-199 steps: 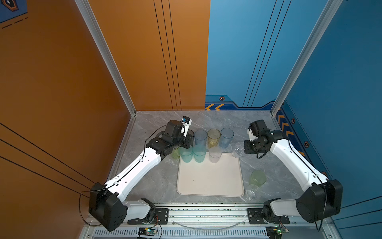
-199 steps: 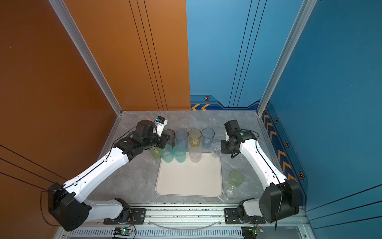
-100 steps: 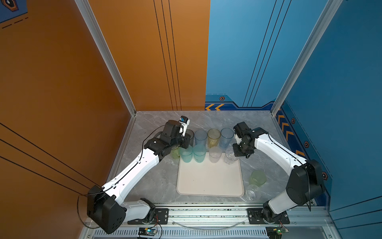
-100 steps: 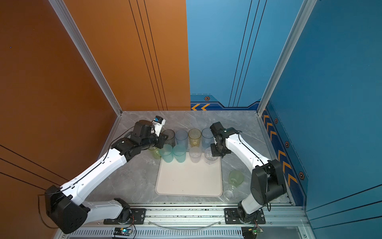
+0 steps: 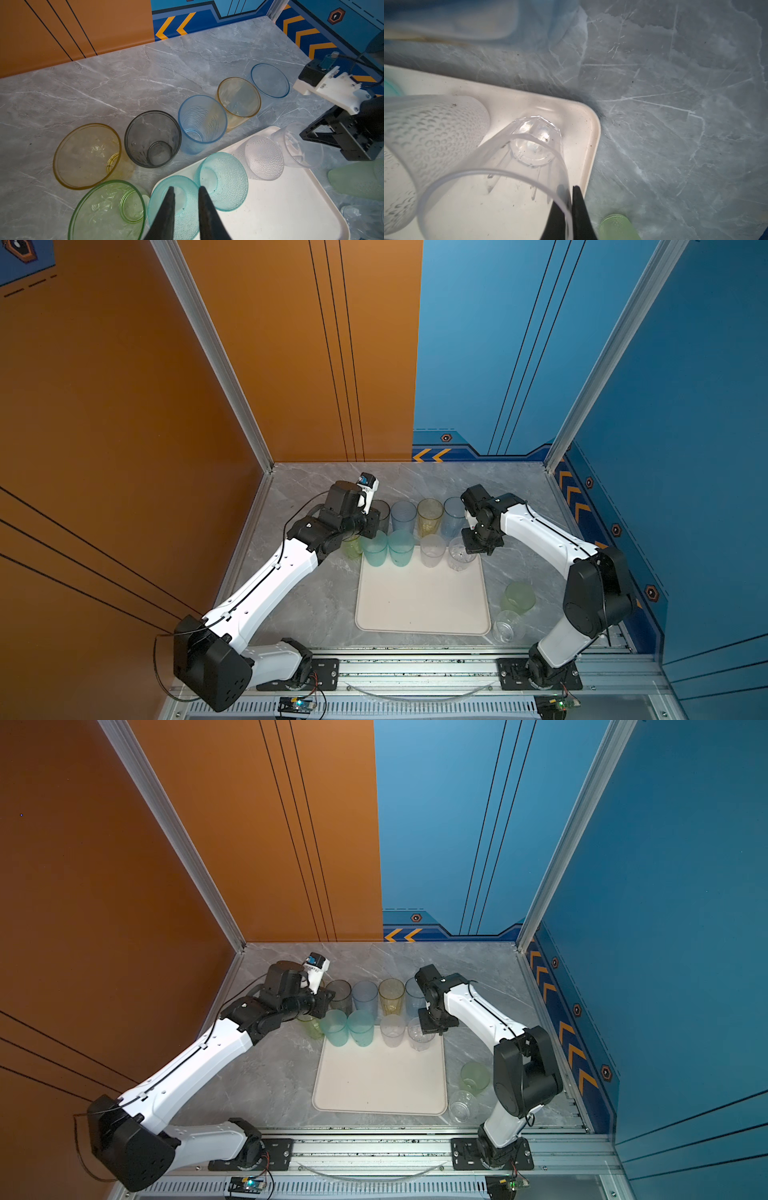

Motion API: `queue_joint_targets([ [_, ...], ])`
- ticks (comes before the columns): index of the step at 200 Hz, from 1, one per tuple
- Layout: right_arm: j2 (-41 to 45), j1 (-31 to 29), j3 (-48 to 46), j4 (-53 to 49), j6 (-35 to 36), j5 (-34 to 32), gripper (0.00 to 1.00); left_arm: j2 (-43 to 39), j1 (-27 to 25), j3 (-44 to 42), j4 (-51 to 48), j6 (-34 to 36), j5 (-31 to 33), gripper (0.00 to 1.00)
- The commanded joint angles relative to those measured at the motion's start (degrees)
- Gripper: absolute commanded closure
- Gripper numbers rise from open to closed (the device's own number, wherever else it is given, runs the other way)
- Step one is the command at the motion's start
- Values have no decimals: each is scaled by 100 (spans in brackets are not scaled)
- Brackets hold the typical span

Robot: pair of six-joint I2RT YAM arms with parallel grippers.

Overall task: Place the glasses into the tray
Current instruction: 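Lift the clear plain glass and carry it over the tray with the right gripper, then lower the clear plain glass onto the tray and open the right gripper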

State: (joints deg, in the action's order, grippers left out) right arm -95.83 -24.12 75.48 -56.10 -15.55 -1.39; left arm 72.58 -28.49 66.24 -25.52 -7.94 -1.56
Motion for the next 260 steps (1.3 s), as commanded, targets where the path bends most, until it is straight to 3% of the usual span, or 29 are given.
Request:
queue_joint_targets([
  [1,-101,-62,182,-59,-89,-72,99,-94,54,126,-120,85,51,78],
  [260,-289,-115,384,-95,-71,-153,98,-255,163,-31,-164,90,-28,78],
])
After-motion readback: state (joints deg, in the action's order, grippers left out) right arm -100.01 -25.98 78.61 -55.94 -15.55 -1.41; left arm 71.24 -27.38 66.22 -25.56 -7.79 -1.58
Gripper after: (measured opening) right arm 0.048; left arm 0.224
